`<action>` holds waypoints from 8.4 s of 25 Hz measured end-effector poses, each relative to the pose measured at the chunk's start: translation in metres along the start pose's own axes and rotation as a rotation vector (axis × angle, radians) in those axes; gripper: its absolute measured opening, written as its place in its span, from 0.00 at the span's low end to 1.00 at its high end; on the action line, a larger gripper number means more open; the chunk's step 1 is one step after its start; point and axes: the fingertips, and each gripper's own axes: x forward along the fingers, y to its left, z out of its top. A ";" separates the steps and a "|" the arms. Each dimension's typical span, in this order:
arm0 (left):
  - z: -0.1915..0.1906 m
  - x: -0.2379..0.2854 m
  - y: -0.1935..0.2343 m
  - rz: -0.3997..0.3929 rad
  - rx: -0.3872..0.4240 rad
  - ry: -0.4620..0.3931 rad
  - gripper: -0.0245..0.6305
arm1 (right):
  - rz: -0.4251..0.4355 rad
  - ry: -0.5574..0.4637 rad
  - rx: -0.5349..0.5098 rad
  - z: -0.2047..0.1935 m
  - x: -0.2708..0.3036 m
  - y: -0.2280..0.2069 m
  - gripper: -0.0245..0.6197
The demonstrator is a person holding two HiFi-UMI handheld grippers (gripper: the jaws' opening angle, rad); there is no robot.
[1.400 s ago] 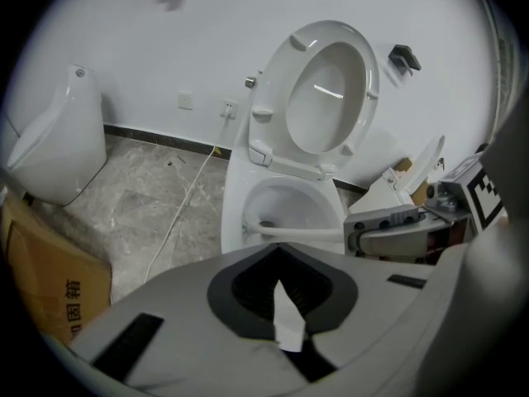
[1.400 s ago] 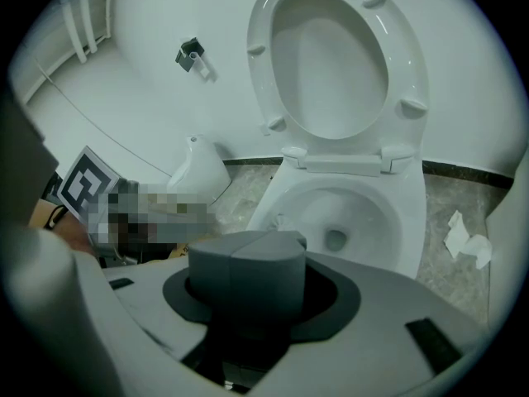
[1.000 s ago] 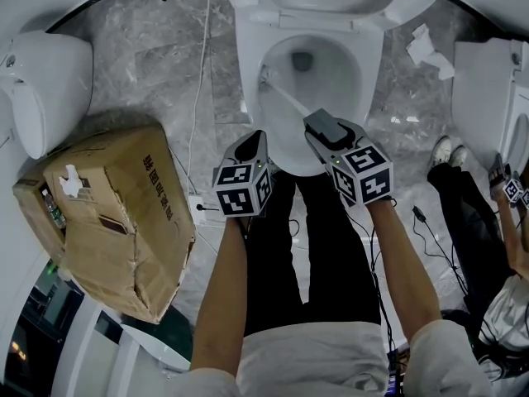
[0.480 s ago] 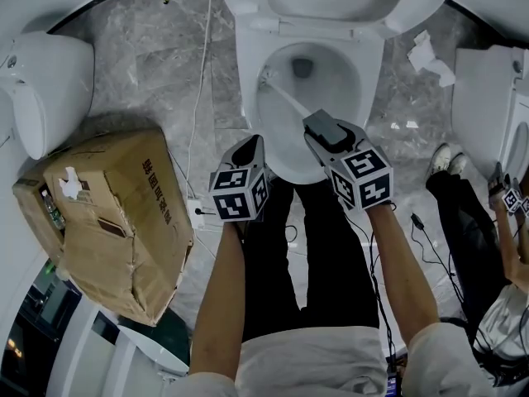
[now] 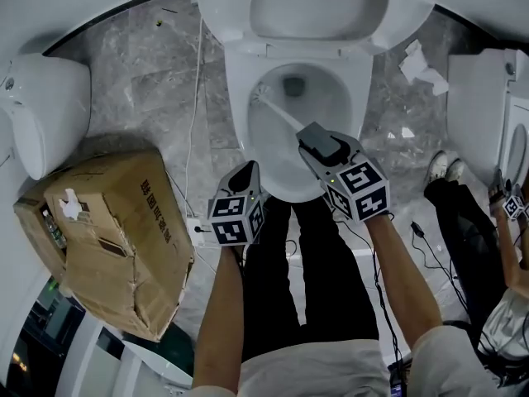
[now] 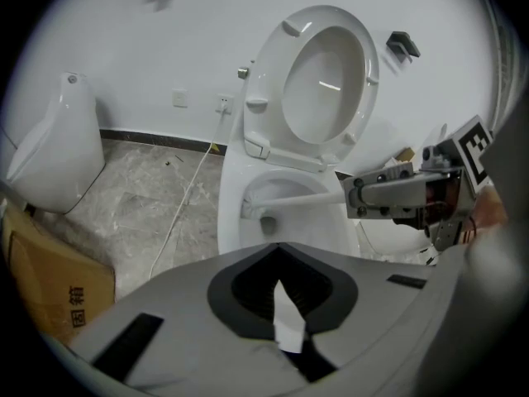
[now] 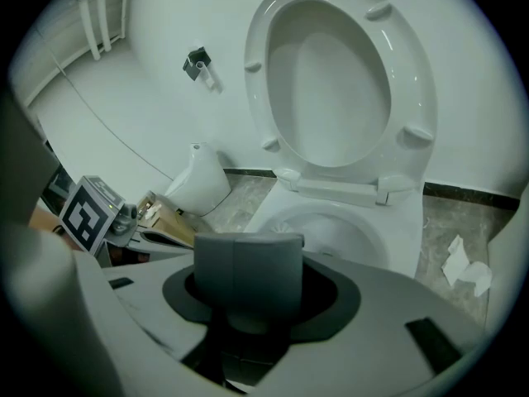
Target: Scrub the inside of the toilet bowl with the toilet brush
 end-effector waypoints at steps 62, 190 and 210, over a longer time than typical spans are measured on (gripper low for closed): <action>-0.003 -0.011 -0.020 -0.081 0.165 0.012 0.08 | -0.485 -0.198 -0.049 0.041 -0.060 -0.080 0.35; -0.014 -0.057 -0.076 -0.221 0.568 -0.038 0.08 | -0.692 0.009 0.189 -0.161 -0.162 0.005 0.35; -0.018 -0.053 -0.050 -0.179 0.524 -0.058 0.08 | -0.684 0.056 0.273 -0.185 -0.163 0.037 0.36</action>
